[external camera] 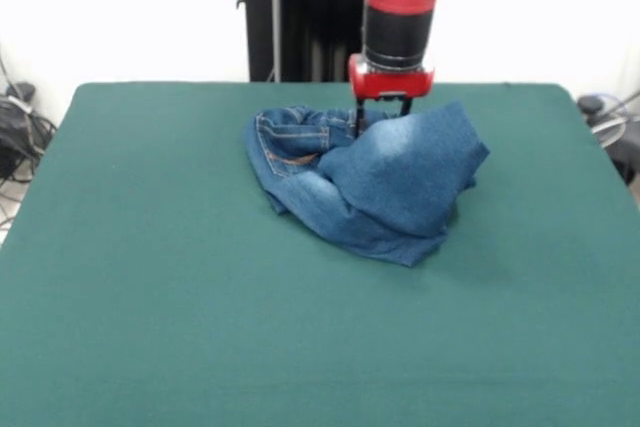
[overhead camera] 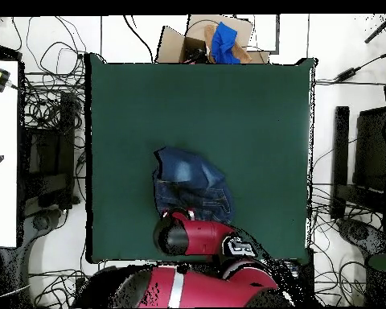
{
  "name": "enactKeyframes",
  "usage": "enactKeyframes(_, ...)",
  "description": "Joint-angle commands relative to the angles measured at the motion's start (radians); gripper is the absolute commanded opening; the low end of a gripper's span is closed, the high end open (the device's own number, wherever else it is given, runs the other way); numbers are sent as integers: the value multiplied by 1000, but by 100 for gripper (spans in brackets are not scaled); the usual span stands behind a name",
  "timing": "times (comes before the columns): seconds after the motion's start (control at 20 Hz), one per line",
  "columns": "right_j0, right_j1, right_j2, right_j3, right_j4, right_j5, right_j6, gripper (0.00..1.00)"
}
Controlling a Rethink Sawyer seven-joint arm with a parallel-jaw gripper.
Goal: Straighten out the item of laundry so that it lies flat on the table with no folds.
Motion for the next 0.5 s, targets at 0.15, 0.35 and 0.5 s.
enactKeyframes(0.15, 42, -48, 47, 39, 7, 24, 176, 100)
enactKeyframes(0.35, 45, -56, 47, 37, 10, 32, 173, 100)
enactKeyframes(0.5, 35, -47, 57, 29, 9, 38, 167, 100)
